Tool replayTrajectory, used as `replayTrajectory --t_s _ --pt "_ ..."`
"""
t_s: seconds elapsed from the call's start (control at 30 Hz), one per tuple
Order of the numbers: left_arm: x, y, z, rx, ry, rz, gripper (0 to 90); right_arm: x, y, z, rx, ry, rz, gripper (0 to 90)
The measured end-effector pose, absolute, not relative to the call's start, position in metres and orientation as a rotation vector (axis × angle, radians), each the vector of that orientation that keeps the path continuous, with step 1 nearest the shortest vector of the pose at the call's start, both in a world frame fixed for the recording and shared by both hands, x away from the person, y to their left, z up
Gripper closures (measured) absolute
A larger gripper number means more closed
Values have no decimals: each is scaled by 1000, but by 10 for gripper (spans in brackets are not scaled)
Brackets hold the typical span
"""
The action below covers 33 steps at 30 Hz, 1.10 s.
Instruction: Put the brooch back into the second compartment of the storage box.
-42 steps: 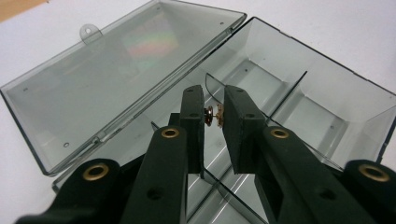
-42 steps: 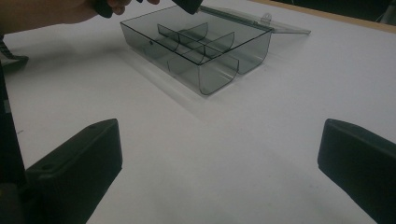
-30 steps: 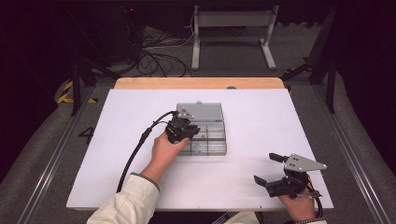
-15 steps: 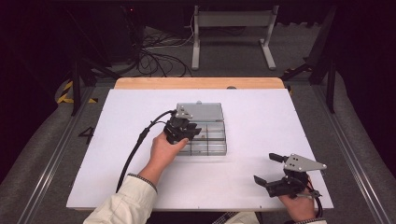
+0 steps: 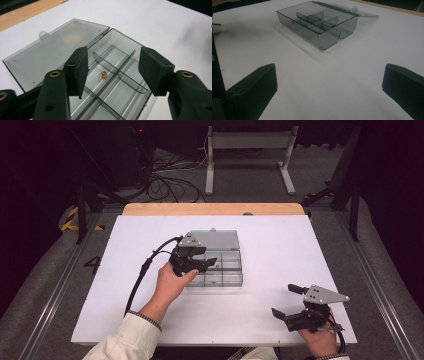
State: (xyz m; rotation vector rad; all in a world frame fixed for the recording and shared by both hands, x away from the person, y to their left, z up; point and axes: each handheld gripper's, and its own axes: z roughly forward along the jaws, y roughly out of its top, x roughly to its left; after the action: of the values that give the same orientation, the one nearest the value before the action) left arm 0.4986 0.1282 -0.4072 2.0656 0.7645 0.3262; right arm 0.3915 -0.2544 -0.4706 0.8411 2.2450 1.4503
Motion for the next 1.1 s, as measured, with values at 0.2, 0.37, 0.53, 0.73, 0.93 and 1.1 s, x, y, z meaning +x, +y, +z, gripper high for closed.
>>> replayTrajectory --t_s 0.2,0.37,0.53,0.73,0.93,1.1 --pt "492 131 -401 2065 741 345 380 392 -254 -471 841 2249 1448 7" --pt "490 134 -399 2063 737 350 370 392 -254 -471 842 2247 1447 7" --pt "486 133 -397 2055 730 350 356 392 -254 -471 846 2247 1448 7" --pt "478 139 -389 2053 694 407 307 392 -254 -471 849 2246 1450 7" --pt "469 148 -381 2047 680 395 257 392 -254 -471 849 2248 1451 7" --pt "460 156 -377 2024 677 382 226 392 -254 -471 848 2251 1449 7"
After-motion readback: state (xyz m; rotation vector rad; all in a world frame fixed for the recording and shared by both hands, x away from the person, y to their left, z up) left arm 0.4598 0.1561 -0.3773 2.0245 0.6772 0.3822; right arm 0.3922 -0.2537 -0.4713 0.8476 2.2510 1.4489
